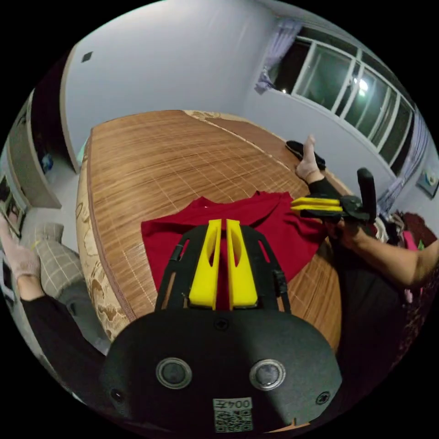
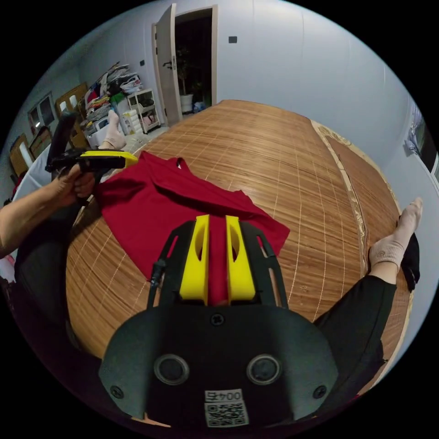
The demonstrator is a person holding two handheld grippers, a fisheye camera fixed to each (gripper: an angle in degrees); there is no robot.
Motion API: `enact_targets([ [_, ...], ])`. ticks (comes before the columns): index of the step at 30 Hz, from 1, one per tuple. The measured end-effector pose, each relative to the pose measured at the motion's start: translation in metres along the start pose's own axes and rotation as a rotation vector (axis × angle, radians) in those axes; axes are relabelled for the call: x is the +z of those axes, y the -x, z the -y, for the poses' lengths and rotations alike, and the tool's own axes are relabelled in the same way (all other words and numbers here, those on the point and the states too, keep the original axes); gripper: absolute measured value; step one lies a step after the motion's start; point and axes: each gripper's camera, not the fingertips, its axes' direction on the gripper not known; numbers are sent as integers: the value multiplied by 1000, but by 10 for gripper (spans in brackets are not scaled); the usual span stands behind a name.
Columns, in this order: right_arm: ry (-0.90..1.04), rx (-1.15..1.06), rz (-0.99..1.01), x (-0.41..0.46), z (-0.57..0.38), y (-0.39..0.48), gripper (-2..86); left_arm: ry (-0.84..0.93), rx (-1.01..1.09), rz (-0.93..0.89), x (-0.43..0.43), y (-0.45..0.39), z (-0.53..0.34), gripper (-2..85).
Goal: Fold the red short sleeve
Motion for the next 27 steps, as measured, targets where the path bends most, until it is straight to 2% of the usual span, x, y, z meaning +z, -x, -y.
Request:
enact_targets([
  [4, 119, 7, -14, 35, 3, 7, 59, 125, 93, 80, 36, -31, 10, 10],
  [8, 53, 33, 17, 43, 0, 8, 60, 153, 89, 93, 52, -43, 15, 11],
  [11, 48, 48, 37, 49, 2, 9, 61, 158, -1, 139, 59, -41, 32, 13],
  [13, 45, 38, 18, 54, 3, 15, 62, 160, -148, 180, 64, -25, 47, 17],
  [16, 42, 37, 19, 59, 5, 17, 63, 153, -293, 145, 65, 0, 52, 20],
  [21, 43, 57, 51, 67, 9, 14, 62, 52, -381, 7, 30, 23, 33, 22],
  [24, 42, 68, 61, 71, 11, 12, 63, 95, -351, -105, 11, 30, 10, 21],
  [27, 42, 69, 61, 75, 13, 11, 62, 223, -239, -114, 2, 21, -6, 23],
])
